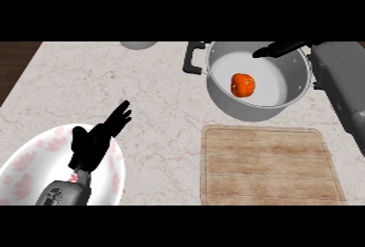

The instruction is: Pick the squash from the cutting board and place it in the pot

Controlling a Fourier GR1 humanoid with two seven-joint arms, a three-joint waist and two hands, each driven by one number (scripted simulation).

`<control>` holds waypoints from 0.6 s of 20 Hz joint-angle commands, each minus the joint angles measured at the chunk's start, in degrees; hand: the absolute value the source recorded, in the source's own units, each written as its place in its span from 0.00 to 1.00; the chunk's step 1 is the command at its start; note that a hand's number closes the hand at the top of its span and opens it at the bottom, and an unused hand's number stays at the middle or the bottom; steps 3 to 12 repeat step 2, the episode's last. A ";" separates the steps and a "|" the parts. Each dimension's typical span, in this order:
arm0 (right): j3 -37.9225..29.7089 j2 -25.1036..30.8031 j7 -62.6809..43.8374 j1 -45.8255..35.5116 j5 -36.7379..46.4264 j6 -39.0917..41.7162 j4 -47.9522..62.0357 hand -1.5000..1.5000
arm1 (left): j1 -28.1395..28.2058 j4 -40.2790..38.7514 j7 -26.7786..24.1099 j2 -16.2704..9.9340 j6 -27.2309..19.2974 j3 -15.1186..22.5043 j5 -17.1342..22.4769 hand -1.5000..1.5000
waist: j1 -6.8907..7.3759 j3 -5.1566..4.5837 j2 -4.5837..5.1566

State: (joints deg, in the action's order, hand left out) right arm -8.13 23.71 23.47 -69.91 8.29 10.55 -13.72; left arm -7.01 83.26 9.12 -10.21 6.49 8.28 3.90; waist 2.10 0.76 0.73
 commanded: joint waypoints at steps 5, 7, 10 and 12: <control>-5.42 8.52 2.68 1.13 -4.64 7.89 2.31 0.00 | 0.91 -4.32 -1.74 -0.43 0.74 -0.91 -0.21 0.50 | 0.36 -0.66 0.77; -5.42 8.52 2.68 1.13 -4.64 7.89 2.31 0.00 | 0.91 -4.32 -1.74 -0.43 0.74 -0.91 -0.21 0.50 | 0.36 -0.66 0.77; -5.42 8.52 2.68 1.13 -4.64 7.89 2.31 0.00 | 0.91 -4.32 -1.74 -0.43 0.74 -0.91 -0.21 0.50 | 0.36 -0.66 0.77; -5.42 8.52 2.68 1.13 -4.64 7.89 2.31 0.00 | 0.91 -4.32 -1.74 -0.43 0.74 -0.91 -0.21 0.50 | 0.36 -0.66 0.77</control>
